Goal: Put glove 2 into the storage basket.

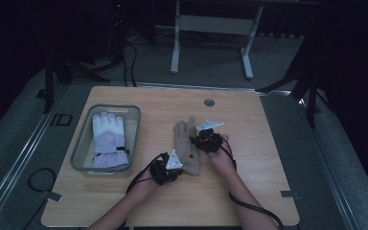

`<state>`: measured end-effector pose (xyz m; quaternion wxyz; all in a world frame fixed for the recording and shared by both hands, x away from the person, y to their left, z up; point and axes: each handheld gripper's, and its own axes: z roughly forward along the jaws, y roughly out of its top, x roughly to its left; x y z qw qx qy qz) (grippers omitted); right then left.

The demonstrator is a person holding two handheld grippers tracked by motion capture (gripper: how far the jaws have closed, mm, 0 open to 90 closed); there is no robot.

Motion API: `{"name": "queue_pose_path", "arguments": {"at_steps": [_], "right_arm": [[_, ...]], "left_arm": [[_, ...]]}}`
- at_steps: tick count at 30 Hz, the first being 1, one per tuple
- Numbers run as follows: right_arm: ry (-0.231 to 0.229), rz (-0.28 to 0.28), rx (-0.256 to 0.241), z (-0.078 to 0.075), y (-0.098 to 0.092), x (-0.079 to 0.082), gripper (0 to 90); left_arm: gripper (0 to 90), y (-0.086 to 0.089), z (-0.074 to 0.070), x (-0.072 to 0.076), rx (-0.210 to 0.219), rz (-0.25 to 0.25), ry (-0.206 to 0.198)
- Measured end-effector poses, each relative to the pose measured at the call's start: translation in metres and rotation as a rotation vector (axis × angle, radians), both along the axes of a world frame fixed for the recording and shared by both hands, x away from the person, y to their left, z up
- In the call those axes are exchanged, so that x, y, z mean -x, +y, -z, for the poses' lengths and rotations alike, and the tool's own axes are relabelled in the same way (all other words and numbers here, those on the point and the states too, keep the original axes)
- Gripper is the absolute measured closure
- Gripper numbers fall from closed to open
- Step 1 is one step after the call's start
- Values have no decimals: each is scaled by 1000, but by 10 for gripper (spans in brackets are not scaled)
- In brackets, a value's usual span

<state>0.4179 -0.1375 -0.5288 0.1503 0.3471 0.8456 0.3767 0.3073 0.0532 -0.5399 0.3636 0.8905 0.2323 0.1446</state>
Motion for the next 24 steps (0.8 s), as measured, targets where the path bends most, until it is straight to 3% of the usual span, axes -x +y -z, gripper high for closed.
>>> {"name": "queue_pose_path", "arguments": {"at_steps": [9,17,24], "right_arm": [[-17,-3,-24,-13,3,4,819],[-52,-9,-66,-42,10,6,818],[-65,-35,-85,-59,22,6,818]], "left_arm": [[835,4,-18,6,-11,8,-28],[835,13,-53,9,-42,11,-74],[835,22,-66,12,-58,12,-85]]}}
